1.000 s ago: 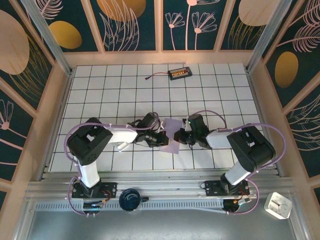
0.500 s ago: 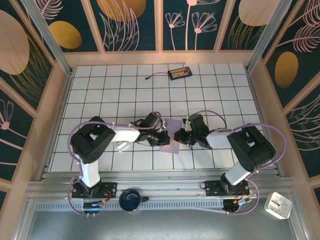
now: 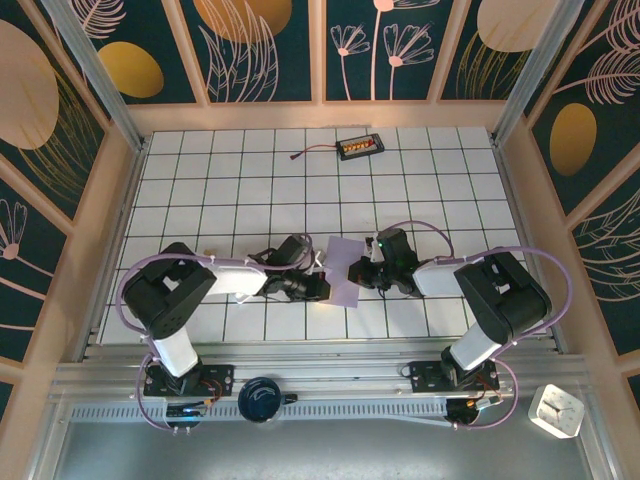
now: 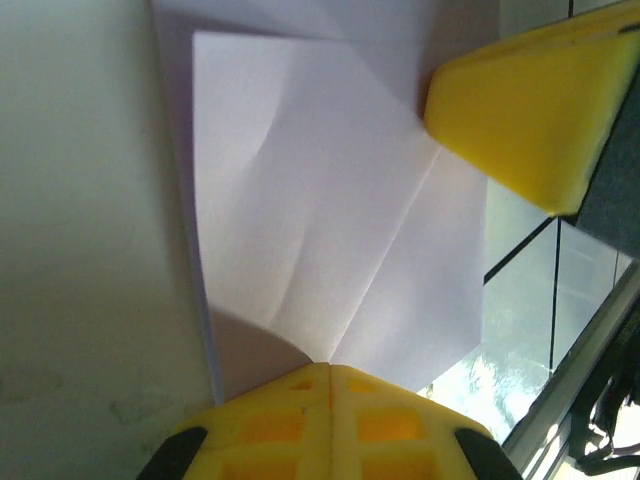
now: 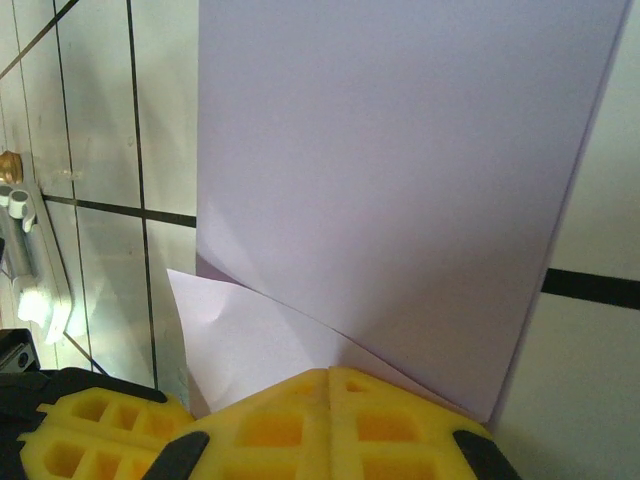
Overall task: Fold a paper plane with a square sheet of paper (pick it up from the middle)
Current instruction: Fold the triangle a second time at the center of the table.
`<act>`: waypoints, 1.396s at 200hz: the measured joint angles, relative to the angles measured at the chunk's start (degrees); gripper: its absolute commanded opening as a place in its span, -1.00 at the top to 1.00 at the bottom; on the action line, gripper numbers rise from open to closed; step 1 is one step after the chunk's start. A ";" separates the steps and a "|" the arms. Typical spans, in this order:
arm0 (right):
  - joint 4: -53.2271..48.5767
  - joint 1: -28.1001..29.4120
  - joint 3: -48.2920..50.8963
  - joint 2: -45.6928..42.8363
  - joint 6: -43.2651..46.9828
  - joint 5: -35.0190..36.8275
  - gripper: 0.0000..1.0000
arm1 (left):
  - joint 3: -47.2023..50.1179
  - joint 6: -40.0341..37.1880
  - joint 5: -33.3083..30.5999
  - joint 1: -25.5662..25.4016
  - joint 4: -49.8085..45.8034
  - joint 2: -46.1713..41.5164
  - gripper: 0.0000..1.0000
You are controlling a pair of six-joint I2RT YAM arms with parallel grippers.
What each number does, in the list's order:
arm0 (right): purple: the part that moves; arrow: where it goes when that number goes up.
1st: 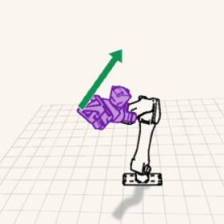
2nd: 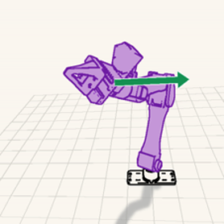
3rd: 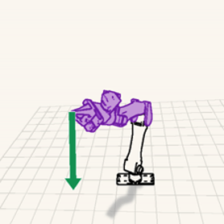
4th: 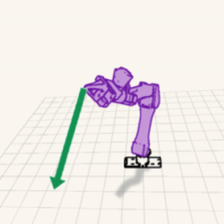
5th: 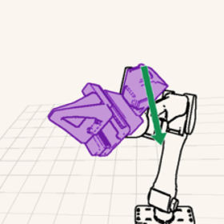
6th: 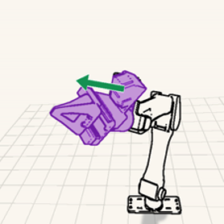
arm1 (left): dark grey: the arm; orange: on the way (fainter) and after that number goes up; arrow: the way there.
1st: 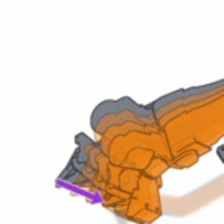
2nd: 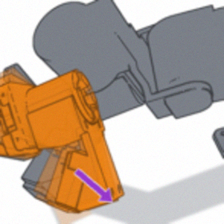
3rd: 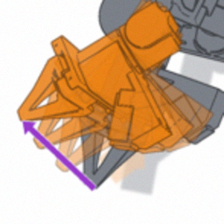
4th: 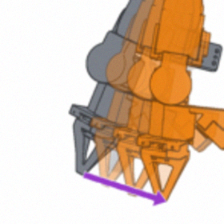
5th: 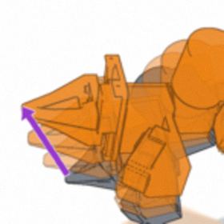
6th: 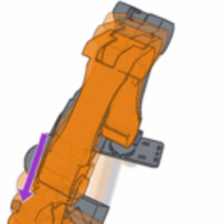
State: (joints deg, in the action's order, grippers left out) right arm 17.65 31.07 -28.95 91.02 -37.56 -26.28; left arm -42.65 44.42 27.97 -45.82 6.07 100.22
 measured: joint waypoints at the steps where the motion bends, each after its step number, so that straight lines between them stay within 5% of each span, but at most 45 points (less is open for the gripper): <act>1: 0.00 0.00 0.00 0.00 0.02 0.00 1.00 | 0.11 0.00 0.00 0.00 0.07 -0.07 1.00; 74: -0.24 -0.24 -0.02 0.04 1.60 -0.87 1.00 | 9.68 1.33 3.37 1.49 2.05 -7.72 1.00; 102: -0.81 -0.46 -0.42 0.17 3.48 -1.73 1.00 | 10.32 1.88 5.09 1.57 -0.28 -11.17 0.59; 136: -6.19 -1.77 -3.28 0.66 9.73 -3.93 1.00 | 6.21 2.38 4.55 1.57 0.11 -12.17 0.43; 193: -16.90 -3.23 -5.42 -8.02 12.98 -3.65 0.76 | -6.71 0.61 -1.40 1.64 -0.28 -2.58 0.79; 240: -23.78 -3.08 -0.57 -20.50 6.10 3.06 0.52 | -8.94 -1.46 -3.30 2.89 -1.62 3.72 0.96; 279: -25.22 3.06 3.17 -22.75 -1.70 6.99 0.32 | -10.03 -2.40 -3.80 3.41 -1.77 6.58 1.00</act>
State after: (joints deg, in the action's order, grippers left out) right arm -7.57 34.13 -25.78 68.27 -39.27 -19.29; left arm -52.69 42.02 24.16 -42.41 4.29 106.80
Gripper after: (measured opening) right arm 0.321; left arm 0.043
